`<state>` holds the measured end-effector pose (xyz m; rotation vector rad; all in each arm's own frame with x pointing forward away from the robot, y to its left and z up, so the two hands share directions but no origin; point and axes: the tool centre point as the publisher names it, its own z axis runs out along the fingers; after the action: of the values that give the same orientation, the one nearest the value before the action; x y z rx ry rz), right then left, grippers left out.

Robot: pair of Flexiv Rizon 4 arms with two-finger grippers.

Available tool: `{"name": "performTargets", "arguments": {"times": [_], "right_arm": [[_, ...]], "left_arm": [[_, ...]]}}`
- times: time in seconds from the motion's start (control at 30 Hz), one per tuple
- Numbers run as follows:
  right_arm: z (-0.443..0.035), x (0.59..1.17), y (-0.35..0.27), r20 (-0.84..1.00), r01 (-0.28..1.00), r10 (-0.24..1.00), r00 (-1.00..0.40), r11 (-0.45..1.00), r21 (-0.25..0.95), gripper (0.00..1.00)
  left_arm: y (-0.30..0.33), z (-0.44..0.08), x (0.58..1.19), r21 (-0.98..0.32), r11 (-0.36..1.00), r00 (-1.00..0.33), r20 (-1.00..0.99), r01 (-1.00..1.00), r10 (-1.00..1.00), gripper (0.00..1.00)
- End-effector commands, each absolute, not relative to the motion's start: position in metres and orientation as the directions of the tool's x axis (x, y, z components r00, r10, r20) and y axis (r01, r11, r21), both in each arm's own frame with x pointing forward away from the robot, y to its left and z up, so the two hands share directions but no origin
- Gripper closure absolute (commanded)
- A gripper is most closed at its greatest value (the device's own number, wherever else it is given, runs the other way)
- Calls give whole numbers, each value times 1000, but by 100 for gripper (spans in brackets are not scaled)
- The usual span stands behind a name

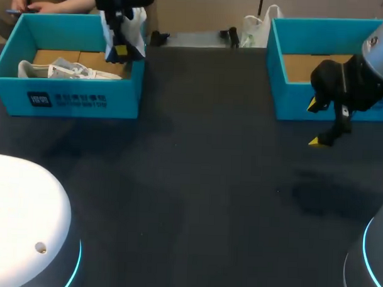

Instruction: Take the shoe out of the shoebox, open the shoe tongue, remove and reinsert the insole, then place the shoe into the shoebox

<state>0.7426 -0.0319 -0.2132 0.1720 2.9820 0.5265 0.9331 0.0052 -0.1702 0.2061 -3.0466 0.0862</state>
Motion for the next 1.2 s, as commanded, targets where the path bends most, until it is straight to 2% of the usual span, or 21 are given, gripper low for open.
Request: {"name": "performTargets", "arguments": {"times": [0.03,0.37,0.73,1.2], "right_arm": [[-214,742,-32,-88,92,130,-988,934,346,0],[-214,742,-32,-88,92,130,-988,934,346,0],[-214,742,-32,-88,92,130,-988,934,346,0],[-214,742,-32,-88,92,130,-988,934,346,0]], "left_arm": [[34,-170,953,-81,986,-986,90,-147,-139,100],[95,-168,997,-63,978,-976,100,-200,-193,100],[150,-163,1012,17,992,-986,111,-126,-127,100],[167,-156,1012,25,990,-982,125,-140,-142,100]]}}
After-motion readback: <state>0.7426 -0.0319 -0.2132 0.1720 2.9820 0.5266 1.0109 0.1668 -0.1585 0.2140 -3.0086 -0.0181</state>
